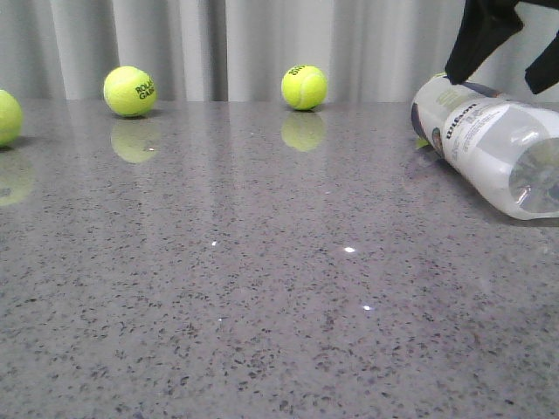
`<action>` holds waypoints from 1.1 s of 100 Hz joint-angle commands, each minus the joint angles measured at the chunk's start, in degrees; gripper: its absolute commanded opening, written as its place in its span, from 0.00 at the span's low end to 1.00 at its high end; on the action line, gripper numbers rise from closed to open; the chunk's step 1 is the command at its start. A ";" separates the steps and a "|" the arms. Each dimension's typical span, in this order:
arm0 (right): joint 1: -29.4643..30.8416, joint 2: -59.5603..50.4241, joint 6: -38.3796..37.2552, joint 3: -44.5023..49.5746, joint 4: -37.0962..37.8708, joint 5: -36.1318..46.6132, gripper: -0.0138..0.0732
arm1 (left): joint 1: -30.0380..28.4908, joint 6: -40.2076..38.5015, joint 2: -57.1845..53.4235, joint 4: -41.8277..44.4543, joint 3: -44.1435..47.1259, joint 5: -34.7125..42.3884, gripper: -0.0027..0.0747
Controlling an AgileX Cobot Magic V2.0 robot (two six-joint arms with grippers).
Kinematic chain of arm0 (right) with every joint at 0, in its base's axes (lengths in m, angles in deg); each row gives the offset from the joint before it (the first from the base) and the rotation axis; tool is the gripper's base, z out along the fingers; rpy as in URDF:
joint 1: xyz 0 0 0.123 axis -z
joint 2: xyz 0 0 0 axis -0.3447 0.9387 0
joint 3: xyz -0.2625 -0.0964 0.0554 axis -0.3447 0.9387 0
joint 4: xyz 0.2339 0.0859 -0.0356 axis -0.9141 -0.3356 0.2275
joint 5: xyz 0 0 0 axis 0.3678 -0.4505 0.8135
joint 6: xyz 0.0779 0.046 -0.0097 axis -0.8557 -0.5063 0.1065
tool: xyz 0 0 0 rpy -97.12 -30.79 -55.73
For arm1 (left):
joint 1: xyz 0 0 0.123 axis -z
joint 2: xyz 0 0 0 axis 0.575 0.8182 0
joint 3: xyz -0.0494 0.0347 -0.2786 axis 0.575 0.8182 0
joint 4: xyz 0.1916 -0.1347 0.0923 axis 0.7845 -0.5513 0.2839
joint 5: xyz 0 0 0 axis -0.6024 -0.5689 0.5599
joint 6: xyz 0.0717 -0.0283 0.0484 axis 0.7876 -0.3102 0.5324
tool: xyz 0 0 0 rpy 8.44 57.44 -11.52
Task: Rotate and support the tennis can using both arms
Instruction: 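Grasp the white-and-blue Wilson can with the right gripper and lift it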
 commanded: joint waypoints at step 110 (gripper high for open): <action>-10.87 3.77 26.42 -25.46 -0.66 -16.34 0.45 | -0.17 -0.45 -2.25 -0.03 2.72 4.84 0.01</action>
